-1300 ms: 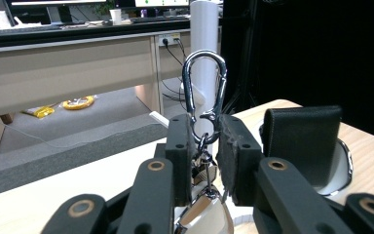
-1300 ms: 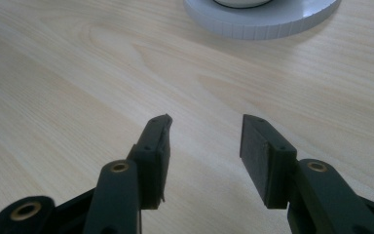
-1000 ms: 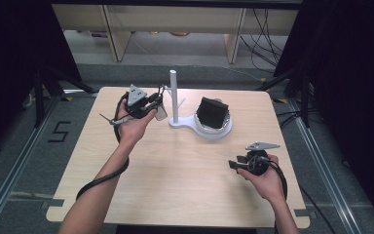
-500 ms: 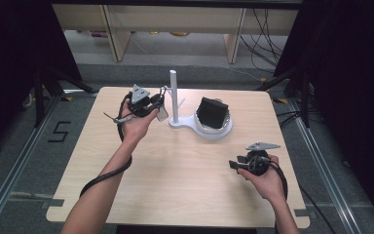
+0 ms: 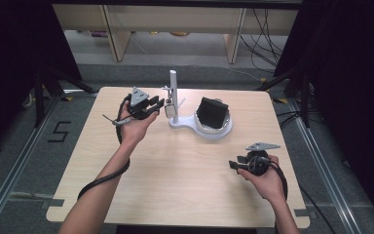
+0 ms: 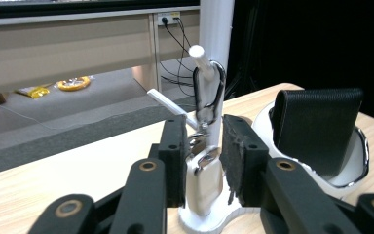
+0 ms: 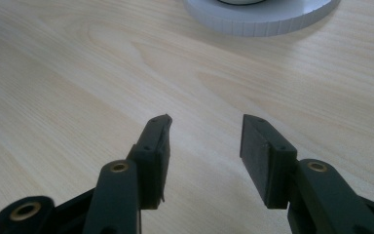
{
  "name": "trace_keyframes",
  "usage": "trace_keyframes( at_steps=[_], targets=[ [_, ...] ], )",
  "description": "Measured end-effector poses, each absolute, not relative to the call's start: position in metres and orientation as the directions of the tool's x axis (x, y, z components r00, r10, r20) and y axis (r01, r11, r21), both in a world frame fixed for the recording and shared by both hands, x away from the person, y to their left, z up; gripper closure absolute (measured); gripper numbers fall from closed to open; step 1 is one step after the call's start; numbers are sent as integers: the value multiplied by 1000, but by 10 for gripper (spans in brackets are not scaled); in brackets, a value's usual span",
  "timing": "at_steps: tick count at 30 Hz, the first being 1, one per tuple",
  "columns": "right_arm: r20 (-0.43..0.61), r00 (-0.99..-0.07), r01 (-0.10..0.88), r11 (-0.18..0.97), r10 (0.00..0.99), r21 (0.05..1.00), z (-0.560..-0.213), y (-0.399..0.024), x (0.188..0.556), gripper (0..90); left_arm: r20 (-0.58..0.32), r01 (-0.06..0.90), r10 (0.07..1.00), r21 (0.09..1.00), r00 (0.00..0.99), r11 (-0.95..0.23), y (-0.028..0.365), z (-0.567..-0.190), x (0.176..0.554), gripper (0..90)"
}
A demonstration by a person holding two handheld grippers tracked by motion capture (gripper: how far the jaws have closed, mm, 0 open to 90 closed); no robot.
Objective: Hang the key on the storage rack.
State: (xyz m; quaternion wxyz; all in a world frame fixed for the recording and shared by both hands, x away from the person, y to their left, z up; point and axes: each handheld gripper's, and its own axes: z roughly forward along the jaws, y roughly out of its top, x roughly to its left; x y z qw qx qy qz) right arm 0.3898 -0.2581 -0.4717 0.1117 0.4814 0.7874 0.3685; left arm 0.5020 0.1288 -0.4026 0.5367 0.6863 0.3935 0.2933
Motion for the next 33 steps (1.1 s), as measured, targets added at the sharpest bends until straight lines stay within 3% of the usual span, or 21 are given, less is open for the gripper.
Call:
trace_keyframes(
  at_steps=[12, 28, 33],
  targets=[
    [176, -516, 671, 268, 838, 692, -473, -257, 390, 542, 66, 204, 871, 961, 487, -187, 167, -416, 466, 522],
    [180, -502, 684, 261, 846, 681, -478, -253, 389, 534, 47, 241, 886, 954, 460, -176, 209, -471, 403, 463],
    [160, -537, 647, 282, 829, 709, -483, -252, 392, 531, 20, 256, 889, 954, 457, -153, 217, -492, 387, 453]
  ],
)
